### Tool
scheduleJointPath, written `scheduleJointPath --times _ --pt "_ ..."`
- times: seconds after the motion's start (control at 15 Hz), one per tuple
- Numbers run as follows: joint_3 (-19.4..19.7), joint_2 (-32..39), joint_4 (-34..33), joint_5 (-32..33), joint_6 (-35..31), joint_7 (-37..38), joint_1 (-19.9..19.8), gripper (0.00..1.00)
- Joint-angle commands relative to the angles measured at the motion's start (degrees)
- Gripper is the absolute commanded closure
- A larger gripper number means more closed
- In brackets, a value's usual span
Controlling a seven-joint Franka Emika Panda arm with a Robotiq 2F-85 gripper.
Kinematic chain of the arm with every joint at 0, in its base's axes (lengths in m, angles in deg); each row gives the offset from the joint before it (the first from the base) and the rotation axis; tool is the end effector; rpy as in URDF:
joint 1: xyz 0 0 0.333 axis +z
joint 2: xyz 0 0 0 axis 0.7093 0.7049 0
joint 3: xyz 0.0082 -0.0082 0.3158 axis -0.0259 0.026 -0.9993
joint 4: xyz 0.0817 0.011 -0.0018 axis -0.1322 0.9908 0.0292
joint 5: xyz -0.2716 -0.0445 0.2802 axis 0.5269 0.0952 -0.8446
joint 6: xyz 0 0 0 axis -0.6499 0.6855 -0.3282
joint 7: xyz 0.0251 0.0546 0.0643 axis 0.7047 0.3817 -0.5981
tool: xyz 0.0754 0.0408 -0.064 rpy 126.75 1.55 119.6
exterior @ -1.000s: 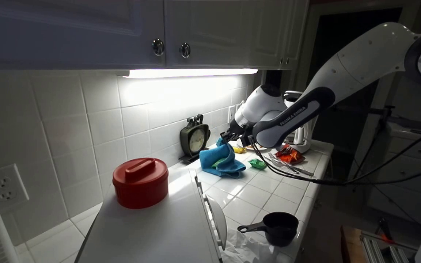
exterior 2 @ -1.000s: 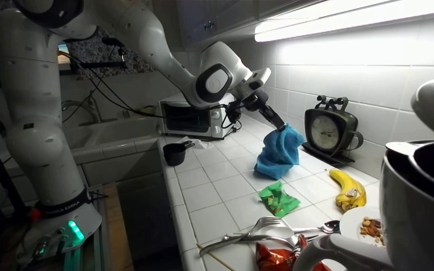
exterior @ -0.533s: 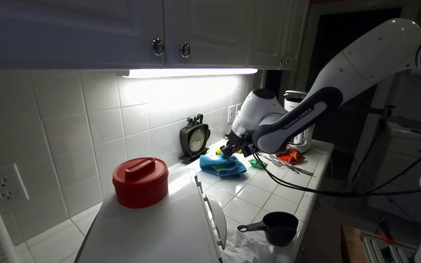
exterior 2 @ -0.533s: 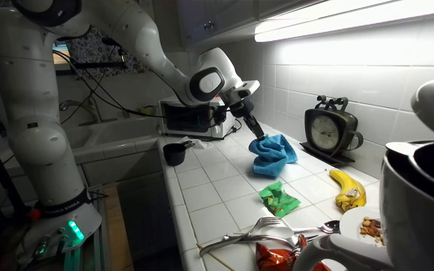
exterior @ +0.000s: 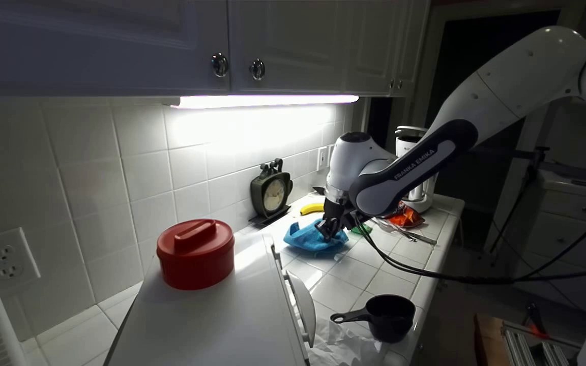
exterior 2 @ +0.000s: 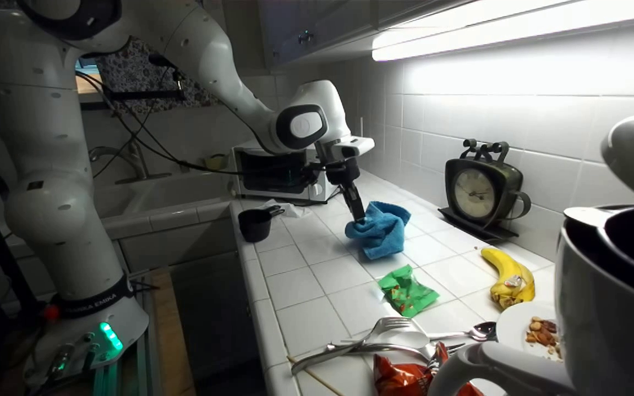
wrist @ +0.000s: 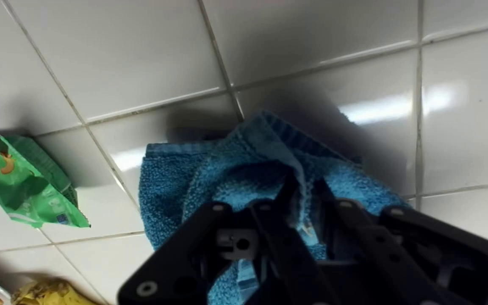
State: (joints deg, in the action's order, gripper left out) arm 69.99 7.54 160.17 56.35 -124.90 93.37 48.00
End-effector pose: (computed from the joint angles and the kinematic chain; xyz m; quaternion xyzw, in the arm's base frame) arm 0.5526 -0.1338 0.3292 0.9606 -0.2313 0.1215 0.0946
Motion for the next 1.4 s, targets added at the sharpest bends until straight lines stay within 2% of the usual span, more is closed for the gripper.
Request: scheduleJointPath --times 0.0,0.07,0.13,0.2,0.67,1.13,1.33 --pt "-3.3 0.8 -0.7 -3.2 3.7 -1.6 -3.4 0.69" --pt "-3.8 1.0 -0.8 -3.7 4.5 -1.8 -3.9 0.85" --pt "-4.2 1.1 -0.9 -3.7 5.0 -1.6 -4.2 0.53" --pt "-4.6 1.2 -1.0 -4.1 5.8 -1.6 -4.5 0.52" --pt "-6.2 0.6 -1.3 -6.2 8.2 -2.2 -5.5 0.03" --pt "-8.7 -1.6 -1.1 -13.8 11.5 -8.1 -6.3 0.00" --pt "-9.8 -6.1 -0.1 -18.1 14.0 -15.7 -7.2 0.00"
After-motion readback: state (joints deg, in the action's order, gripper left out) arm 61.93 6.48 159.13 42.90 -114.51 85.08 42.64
